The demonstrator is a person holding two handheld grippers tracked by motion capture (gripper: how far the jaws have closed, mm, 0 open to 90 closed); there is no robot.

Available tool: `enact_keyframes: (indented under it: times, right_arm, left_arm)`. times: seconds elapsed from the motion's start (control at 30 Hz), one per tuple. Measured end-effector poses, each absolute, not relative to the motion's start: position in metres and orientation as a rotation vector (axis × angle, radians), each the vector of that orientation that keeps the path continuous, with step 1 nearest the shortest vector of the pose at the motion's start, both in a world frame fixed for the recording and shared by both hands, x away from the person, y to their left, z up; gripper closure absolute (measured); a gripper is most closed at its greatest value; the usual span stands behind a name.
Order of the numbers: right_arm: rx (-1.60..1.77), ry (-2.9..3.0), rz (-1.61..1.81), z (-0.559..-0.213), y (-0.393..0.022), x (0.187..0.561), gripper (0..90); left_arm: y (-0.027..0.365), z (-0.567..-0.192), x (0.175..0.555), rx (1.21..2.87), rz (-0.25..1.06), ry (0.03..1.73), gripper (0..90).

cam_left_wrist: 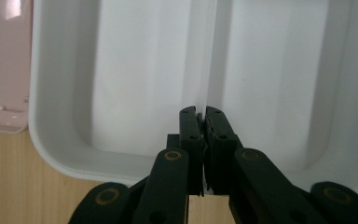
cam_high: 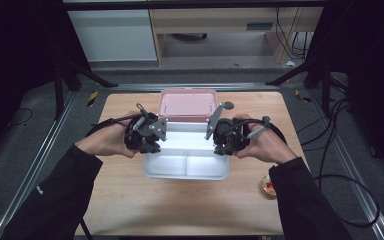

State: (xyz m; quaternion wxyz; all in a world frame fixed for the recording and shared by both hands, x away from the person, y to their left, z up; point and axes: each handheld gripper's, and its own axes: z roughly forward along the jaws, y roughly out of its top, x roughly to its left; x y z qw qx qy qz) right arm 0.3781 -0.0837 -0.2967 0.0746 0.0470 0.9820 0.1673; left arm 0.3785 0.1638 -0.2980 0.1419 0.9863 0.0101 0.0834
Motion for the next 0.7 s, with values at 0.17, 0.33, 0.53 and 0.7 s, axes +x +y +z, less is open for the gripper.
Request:
enact_keyframes:
  times: [0.17, 0.33, 0.53, 0.7]
  right_arm:
    - [0.103, 2.957, 0.535, -0.31, -0.084, 0.351, 88.9]
    - [0.09, 2.98, 0.547, -0.327, -0.084, 0.34, 88.8]
    - [0.071, 3.022, 0.564, -0.364, -0.081, 0.324, 88.7]
    - [0.083, 3.059, 0.571, -0.387, -0.079, 0.318, 88.8]
  left_arm:
    - [0.166, -0.311, 0.359, 2.849, 0.202, 0.042, 86.7]
    - [0.166, -0.328, 0.339, 2.857, 0.156, 0.061, 87.1]
    - [0.169, -0.366, 0.321, 2.869, 0.09, 0.099, 87.2]
    - [0.171, -0.389, 0.316, 2.867, 0.045, 0.107, 87.2]
